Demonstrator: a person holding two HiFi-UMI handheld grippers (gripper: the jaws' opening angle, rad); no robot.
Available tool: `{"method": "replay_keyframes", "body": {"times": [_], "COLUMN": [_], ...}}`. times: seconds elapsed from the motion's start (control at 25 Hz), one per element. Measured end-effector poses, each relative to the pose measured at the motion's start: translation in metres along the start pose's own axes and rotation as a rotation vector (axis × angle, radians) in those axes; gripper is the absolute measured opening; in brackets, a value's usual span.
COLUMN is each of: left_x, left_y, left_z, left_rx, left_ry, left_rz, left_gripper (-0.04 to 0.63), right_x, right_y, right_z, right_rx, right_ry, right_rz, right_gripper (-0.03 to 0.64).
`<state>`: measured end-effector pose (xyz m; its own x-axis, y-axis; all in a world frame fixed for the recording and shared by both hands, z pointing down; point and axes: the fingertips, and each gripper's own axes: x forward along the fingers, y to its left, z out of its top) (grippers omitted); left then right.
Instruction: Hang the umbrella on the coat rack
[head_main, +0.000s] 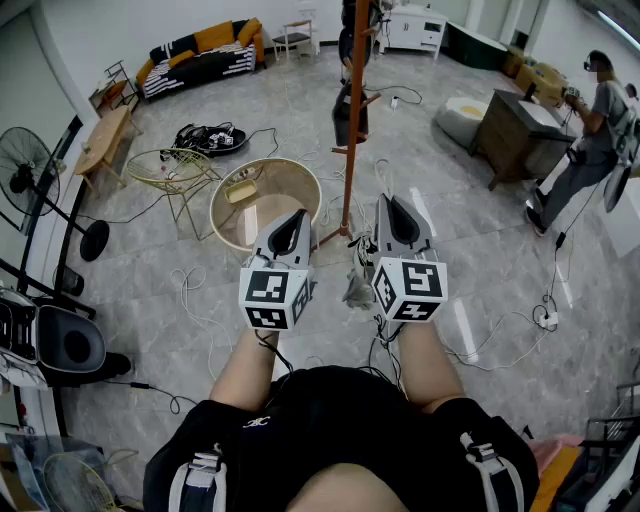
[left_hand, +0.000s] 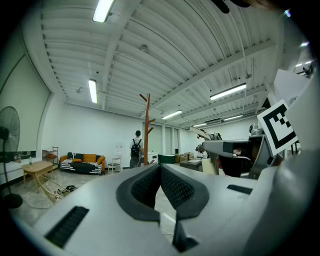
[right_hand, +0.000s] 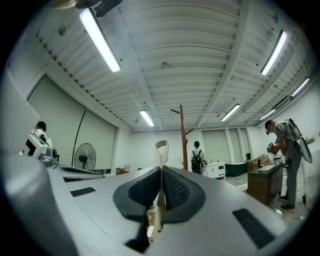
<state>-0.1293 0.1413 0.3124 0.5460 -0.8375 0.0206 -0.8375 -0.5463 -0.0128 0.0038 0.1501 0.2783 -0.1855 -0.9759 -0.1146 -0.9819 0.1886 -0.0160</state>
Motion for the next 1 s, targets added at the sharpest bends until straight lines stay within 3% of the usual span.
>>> {"method": "replay_keyframes", "body": {"times": [0.52, 1.0], "left_x": [0.026, 0.042], "left_y": [0.026, 0.096], "left_z": [-0.004, -0.025], "left_rx": [0.006, -0.024], "left_ry": [-0.008, 0.01], "left_rz": [-0.04, -0.085], "left_gripper": [0.017, 0.017], "right_x": [0.029, 0.075], "right_y": [-0.003, 0.02], "right_z": [-0.013, -0.02], "right_rx": [0.026, 0.02], "right_ry": [-0.007, -0.019], "right_rz": [-0.05, -0.143], "right_gripper": [0.018, 0.018]}}
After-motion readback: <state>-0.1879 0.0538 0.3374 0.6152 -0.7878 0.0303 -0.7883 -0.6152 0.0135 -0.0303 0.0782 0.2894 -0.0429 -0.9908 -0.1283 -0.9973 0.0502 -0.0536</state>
